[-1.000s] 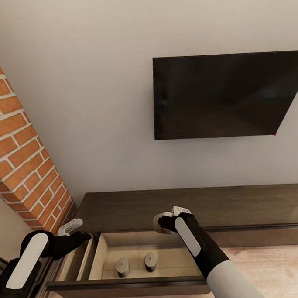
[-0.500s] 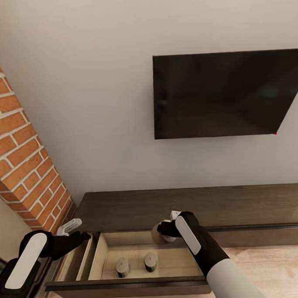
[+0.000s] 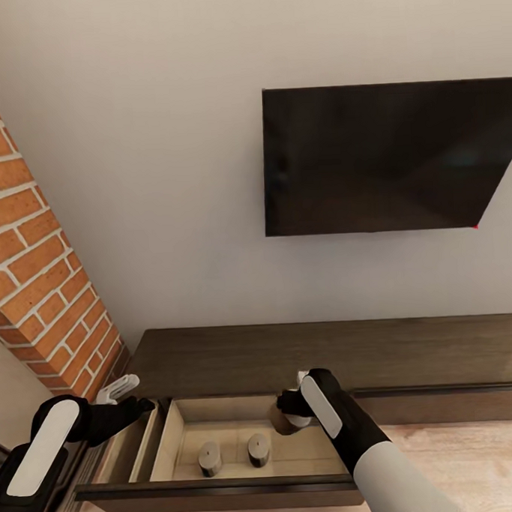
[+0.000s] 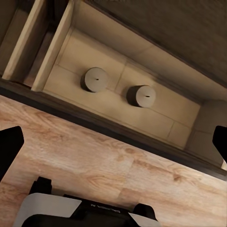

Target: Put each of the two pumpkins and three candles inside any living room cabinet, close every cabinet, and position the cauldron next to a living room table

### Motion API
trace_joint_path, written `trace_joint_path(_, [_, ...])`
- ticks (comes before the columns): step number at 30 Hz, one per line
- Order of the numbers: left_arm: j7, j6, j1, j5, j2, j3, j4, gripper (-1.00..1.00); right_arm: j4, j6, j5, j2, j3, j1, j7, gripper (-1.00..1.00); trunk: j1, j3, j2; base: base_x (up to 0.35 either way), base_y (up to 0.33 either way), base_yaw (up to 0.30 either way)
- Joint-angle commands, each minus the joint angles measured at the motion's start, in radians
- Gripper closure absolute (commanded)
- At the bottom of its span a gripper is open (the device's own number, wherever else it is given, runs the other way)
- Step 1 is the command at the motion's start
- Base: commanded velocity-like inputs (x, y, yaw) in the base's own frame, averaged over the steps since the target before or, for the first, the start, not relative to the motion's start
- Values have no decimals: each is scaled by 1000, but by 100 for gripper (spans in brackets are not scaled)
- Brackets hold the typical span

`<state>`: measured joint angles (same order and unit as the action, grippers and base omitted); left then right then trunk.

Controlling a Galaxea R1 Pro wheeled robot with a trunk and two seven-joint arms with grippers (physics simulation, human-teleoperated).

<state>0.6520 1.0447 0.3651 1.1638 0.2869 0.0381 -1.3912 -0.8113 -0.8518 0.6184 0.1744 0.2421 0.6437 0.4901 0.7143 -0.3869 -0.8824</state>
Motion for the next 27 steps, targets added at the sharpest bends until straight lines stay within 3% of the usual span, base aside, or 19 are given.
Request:
trace_joint_path(1, [0, 0, 0, 0, 0, 0, 0, -100, 9, 2, 2, 0, 0, 1, 3, 100, 4, -3, -7, 0, 0, 0])
trace_joint_path(7, [0, 0, 0, 0, 0, 2, -3, -100, 44, 6, -16, 0, 5, 6, 51, 100, 27, -22, -49, 0, 0, 0])
trace_joint_path(9, [0, 0, 0, 20, 0, 1, -4, -100, 68, 13, -37, 0, 7, 10, 60, 100, 35, -28, -63, 0, 0, 0])
trace_joint_path(10, [0, 0, 0, 48, 2, 1, -4, -100, 82, 23, -48, 0, 7, 15, 63, 100, 38, -31, -70, 0, 0, 0])
trace_joint_path(12, [0, 1, 0, 140, 17, 3, -5, -100, 116, 53, -64, 0, 8, 27, 66, 100, 46, -38, -84, 0, 0, 0])
trace_joint_path(16, [0, 0, -2, 350, 101, 5, -5, -100, 170, 87, -79, 0, 9, 41, 68, 100, 61, -50, -112, 0, 0, 0])
trace_joint_path(19, [1, -1, -4, 447, 127, 6, -4, -100, 181, 94, -82, 0, 10, 43, 68, 100, 73, -60, -133, 0, 0, 0])
trace_joint_path(22, [1, -1, -5, 477, 133, 6, -3, -100, 186, 96, -82, 0, 11, 44, 68, 100, 84, -69, -154, 0, 0, 0])
trace_joint_path(27, [0, 0, -6, 489, 142, 9, -4, -100, 195, 105, -83, 0, 11, 45, 68, 100, 104, -85, -189, 0, 0, 0])
